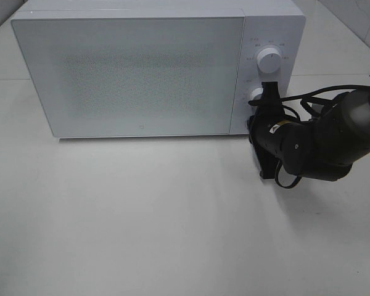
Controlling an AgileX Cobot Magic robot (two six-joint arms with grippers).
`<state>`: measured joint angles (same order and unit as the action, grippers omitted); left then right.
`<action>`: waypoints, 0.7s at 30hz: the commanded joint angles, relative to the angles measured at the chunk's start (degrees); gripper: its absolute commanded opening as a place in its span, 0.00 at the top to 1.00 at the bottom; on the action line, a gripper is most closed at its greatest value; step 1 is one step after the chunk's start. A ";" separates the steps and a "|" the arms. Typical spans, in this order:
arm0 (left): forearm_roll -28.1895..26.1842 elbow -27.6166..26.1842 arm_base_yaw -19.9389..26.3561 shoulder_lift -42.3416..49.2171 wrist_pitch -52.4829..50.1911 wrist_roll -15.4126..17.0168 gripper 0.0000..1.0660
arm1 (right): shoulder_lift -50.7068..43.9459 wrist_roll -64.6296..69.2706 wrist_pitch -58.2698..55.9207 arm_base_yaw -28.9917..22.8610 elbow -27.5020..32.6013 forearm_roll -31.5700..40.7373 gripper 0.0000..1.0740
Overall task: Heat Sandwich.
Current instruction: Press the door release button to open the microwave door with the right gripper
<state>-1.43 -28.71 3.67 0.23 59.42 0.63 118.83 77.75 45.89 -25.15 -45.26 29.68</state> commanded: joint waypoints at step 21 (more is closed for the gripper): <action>-0.40 0.29 0.00 1.32 -0.17 -0.06 0.07 | 0.80 -2.12 15.47 1.20 -4.76 0.17 0.98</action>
<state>-1.43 -28.71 3.67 0.23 59.42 0.63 120.78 76.38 48.70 -24.92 -47.04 30.71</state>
